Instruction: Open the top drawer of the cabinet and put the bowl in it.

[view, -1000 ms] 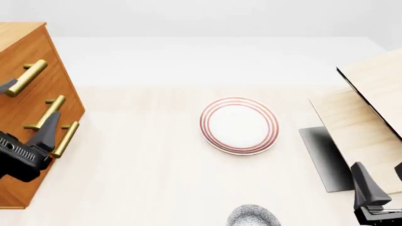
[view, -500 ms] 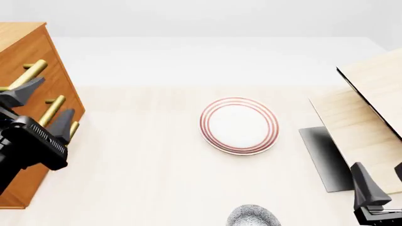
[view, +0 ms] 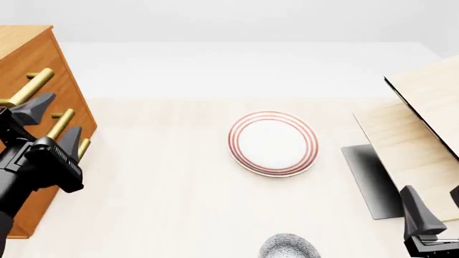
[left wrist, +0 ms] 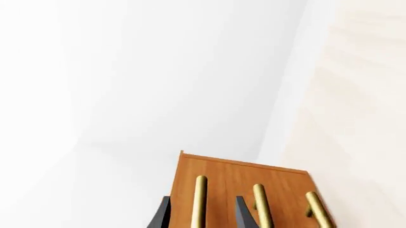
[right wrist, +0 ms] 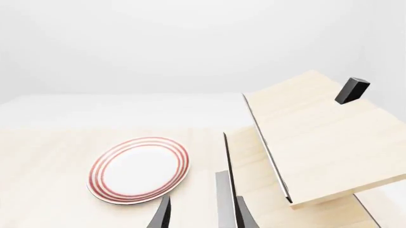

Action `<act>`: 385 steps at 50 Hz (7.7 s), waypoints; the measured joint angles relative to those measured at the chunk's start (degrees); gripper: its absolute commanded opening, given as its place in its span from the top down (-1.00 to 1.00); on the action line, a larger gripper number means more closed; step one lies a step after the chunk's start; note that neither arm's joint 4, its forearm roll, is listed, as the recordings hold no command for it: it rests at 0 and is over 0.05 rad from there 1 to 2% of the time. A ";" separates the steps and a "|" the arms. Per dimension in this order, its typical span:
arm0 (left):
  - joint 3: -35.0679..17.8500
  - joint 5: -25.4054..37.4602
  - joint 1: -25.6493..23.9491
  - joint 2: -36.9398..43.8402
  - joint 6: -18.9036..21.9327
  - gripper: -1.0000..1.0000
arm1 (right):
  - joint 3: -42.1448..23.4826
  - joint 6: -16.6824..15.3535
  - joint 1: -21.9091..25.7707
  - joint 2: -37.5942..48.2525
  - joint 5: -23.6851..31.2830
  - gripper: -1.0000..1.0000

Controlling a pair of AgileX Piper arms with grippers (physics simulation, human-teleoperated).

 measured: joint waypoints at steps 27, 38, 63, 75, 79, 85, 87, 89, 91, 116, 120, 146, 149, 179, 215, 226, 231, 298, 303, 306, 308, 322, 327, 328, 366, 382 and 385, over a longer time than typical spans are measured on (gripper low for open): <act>-3.49 0.81 2.69 2.67 2.24 -1.00 | -0.03 0.06 0.03 0.36 -0.14 -1.00; -4.12 0.28 3.97 4.31 2.19 -1.00 | -0.04 0.09 0.04 0.45 -0.15 -1.00; -6.27 -1.11 7.25 8.01 1.63 -1.00 | -0.07 0.16 0.08 0.44 0.06 -1.00; -6.73 -2.24 8.70 9.76 1.29 -1.00 | -0.10 0.19 0.09 0.39 0.23 -1.00; -6.81 -2.99 9.12 10.58 1.15 -1.00 | -0.11 0.20 0.10 0.40 0.26 -1.00; -6.92 -4.01 9.65 11.76 0.92 -1.00 | -0.12 0.22 0.11 0.48 0.22 -1.00; -6.91 -4.40 9.83 12.18 0.88 -1.00 | -0.12 0.22 0.11 0.51 0.21 -1.00; -6.91 -4.79 10.05 12.61 0.86 -1.00 | -0.11 0.23 0.12 0.53 0.19 -1.00; -6.90 -5.18 10.28 12.99 0.84 -1.00 | -0.11 0.23 0.12 0.56 0.18 -1.00; -7.40 -9.07 13.44 16.15 0.52 -1.00 | -0.14 0.29 0.14 0.75 0.17 -1.00; -7.72 -9.57 13.77 16.79 0.44 -1.00 | -0.14 0.30 0.15 0.80 0.15 -1.00; -9.10 -12.82 16.82 21.14 -0.80 -1.00 | -0.17 0.37 0.18 0.70 0.44 -1.00; -9.15 -13.15 17.23 21.52 -0.88 -1.00 | -0.17 0.38 0.19 0.72 0.44 -1.00; -11.47 -16.04 19.69 25.06 -1.77 1.00 | -0.22 0.46 0.23 1.05 0.34 -1.00; -7.43 -12.92 14.58 18.75 0.69 1.00 | -0.24 0.57 0.28 1.10 0.55 -1.00; -7.25 -11.42 13.13 17.49 1.51 1.00 | -0.25 0.60 0.31 1.25 0.49 -1.00; -7.28 -10.55 12.43 16.94 1.83 1.00 | -0.25 0.61 0.31 1.32 0.45 -1.00; -3.00 -5.73 2.00 8.67 3.30 1.00 | -0.34 0.80 0.42 1.69 0.63 -1.00; -3.07 -5.03 0.13 8.00 3.21 -1.00 | -0.35 0.81 0.43 1.77 0.59 -1.00; -2.94 -4.93 -1.38 7.53 3.38 -1.00 | -0.35 0.82 0.43 1.81 0.57 -1.00; -2.84 -4.87 -2.35 7.27 3.45 -1.00 | -0.35 0.83 0.43 1.84 0.56 -1.00; -2.47 -2.03 -7.48 3.69 2.46 -1.00 | -0.37 0.86 0.45 1.88 0.63 -1.00; -2.68 0.11 -8.35 0.80 1.84 -1.00 | -0.40 0.87 0.45 1.86 0.71 -1.00; -2.88 0.94 -8.49 0.18 1.50 -1.00 | -0.40 0.88 0.45 1.85 0.73 -1.00; -39.22 51.77 -6.94 -5.72 -40.30 -1.00 | -0.44 0.99 0.51 1.90 0.98 -1.00; -56.17 68.91 -3.15 2.17 -55.84 -1.00 | -0.44 1.02 0.52 2.07 0.93 -1.00; -58.44 71.09 -2.66 3.42 -57.80 -1.00 | -0.45 1.03 0.53 2.05 0.98 -1.00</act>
